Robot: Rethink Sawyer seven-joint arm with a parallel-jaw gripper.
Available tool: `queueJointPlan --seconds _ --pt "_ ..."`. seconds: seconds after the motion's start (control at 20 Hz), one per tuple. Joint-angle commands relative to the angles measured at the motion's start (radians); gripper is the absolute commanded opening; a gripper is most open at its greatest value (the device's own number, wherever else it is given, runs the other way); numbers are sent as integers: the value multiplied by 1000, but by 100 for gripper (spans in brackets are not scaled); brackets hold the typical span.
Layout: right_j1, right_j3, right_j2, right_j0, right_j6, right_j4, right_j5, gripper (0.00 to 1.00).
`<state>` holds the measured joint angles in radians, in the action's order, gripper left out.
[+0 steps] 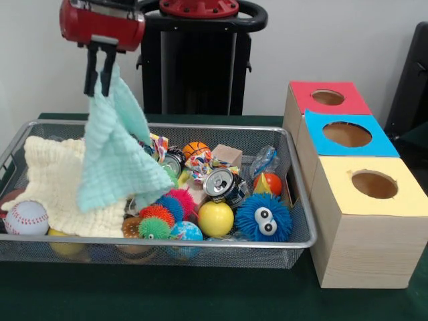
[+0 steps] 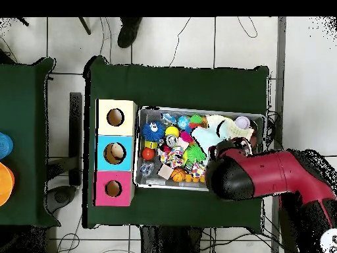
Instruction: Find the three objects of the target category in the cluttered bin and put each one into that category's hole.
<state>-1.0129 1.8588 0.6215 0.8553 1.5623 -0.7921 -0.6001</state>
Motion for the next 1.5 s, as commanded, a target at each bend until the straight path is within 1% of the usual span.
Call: queueJointPlan --seconds 0.05,0.3,0.55,0.75,0.95,1.3,1.5 --pt "-128 118 60 47 -345 38 -129 0" --pt "-184 158 79 65 -361 71 -145 0" --pt "-215 191 97 64 -345 105 -140 0" --pt "-207 206 113 70 -322 100 -109 0" --pt "-204 205 127 71 -310 99 -114 0" --pt "-216 233 159 88 -295 148 -107 0" --pt "-245 261 177 94 -290 187 -116 0"
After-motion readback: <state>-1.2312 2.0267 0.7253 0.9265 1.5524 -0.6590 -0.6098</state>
